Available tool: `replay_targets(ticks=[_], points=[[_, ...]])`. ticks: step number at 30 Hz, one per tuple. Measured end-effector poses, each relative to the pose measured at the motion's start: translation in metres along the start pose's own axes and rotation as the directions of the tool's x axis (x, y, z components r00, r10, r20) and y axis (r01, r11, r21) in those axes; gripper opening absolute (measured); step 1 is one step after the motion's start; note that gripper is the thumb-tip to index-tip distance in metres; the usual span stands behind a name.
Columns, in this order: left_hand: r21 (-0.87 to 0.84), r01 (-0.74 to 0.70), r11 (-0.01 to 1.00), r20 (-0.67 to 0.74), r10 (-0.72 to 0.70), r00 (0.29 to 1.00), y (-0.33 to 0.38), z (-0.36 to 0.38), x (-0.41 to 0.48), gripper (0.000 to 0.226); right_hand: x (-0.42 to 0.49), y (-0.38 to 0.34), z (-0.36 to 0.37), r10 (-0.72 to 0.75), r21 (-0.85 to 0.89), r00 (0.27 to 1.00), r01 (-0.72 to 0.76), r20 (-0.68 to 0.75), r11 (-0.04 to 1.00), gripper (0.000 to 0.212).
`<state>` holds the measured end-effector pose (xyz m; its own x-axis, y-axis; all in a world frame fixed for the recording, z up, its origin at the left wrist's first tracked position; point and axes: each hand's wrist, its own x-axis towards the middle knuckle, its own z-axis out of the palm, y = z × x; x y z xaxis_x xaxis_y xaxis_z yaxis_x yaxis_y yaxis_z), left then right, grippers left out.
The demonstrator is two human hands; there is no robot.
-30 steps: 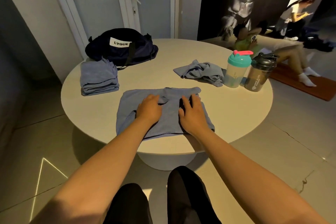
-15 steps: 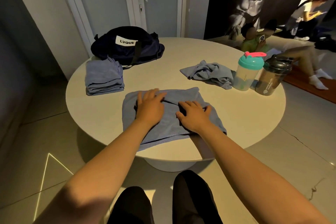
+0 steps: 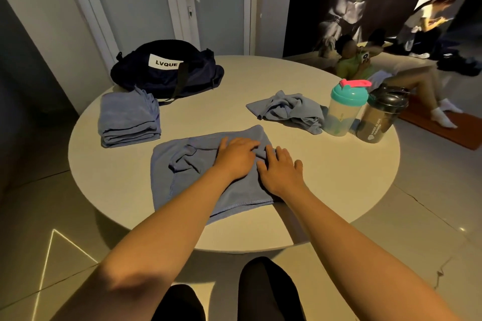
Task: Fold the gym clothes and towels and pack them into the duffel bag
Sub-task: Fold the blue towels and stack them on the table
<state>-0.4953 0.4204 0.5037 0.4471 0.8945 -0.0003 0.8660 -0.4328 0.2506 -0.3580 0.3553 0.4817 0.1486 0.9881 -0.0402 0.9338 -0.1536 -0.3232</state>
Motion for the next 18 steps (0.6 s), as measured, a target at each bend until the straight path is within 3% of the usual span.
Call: replay_targets(ticks=[3, 7, 14, 18], points=[[0.027, 0.018, 0.999, 0.132, -0.022, 0.991, 0.007, 0.008, 0.021, 0.049, -0.001, 0.009, 0.001, 0.072, -0.006, 0.996, -0.071, 0.062, 0.997, 0.073], [0.042, 0.091, 0.995, 0.185, -0.098, 0.978, 0.006, 0.009, 0.04, 0.057, -0.006, 0.024, -0.005, 0.144, -0.059, 0.984, -0.138, 0.105, 0.989, 0.085], [-0.158, -0.022, 0.987, -0.031, 0.017, 0.999, 0.027, 0.017, 0.044, 0.038, -0.016, 0.03, -0.005, 0.11, -0.041, 0.994, -0.109, 0.019, 0.993, 0.084], [-0.051, 0.035, 0.998, 0.008, -0.035, 0.999, 0.036, 0.02, 0.049, 0.044, -0.022, 0.035, -0.005, 0.098, -0.053, 0.995, -0.097, 0.031, 0.994, 0.084]])
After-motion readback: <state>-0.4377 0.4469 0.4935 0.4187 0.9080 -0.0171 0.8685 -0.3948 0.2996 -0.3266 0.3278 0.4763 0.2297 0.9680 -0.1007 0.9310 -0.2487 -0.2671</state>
